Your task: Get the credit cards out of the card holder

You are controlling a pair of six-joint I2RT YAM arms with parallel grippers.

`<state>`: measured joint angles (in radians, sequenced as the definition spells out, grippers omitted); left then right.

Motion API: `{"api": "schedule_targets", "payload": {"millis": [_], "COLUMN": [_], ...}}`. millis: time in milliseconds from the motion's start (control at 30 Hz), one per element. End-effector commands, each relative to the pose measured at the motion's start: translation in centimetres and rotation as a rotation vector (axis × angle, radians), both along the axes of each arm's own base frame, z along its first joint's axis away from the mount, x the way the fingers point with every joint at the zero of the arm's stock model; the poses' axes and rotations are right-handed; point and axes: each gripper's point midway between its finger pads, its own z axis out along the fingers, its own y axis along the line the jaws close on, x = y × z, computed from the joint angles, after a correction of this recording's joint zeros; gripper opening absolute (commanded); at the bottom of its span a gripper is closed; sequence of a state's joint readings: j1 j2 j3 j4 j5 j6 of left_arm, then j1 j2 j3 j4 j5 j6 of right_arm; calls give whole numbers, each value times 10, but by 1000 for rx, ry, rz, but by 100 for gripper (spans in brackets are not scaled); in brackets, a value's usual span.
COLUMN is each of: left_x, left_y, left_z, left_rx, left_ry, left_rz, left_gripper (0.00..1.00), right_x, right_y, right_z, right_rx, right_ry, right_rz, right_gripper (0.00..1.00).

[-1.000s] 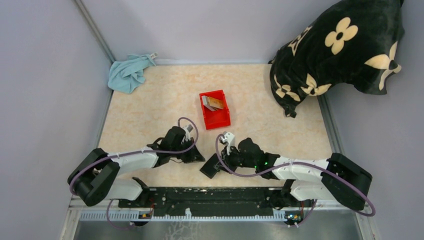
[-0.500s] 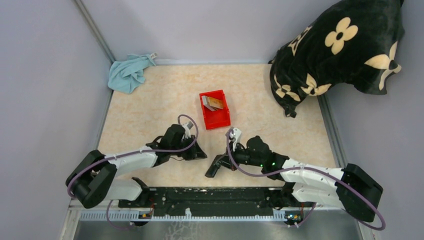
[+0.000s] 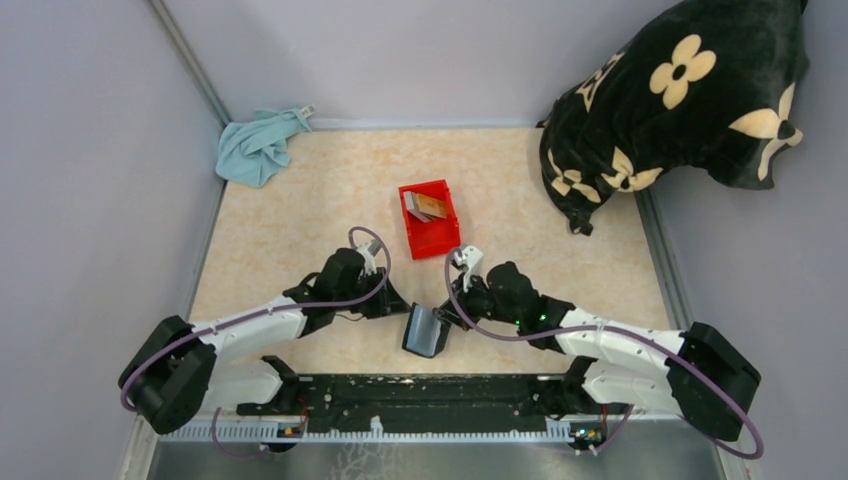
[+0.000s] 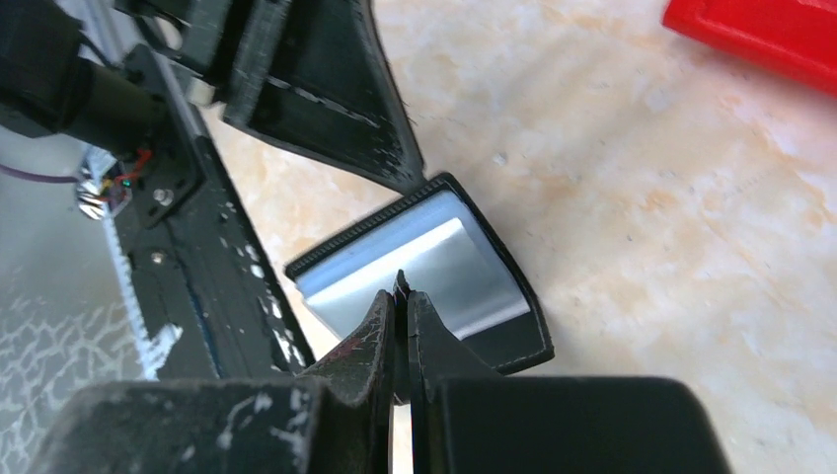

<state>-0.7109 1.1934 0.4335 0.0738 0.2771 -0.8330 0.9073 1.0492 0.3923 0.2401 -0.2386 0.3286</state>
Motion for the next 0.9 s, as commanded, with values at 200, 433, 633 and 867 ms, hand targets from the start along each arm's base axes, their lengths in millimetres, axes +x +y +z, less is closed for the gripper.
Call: {"api": "schedule_targets", "payload": {"millis": [200, 433, 633, 867], "left_x": [9, 20, 23, 22], "left_y": [-1, 10, 20, 15], "left_z": [9, 15, 27, 35], "left_rx": [4, 63, 77, 38], "left_ry": [-42, -69, -103, -112], "left_rz": [9, 78, 124, 109], "left_gripper": [27, 27, 27, 27], "right_x": [34, 48, 50, 49], "right_y": [-40, -41, -45, -42], "right_z": [-28, -43, -57, -43], "right_rx": [-229, -324, -381, -329], "right_ry": [27, 46, 67, 25], "right_rz": [-243, -276, -288, -267], "right_gripper": [0, 0, 0, 20]}}
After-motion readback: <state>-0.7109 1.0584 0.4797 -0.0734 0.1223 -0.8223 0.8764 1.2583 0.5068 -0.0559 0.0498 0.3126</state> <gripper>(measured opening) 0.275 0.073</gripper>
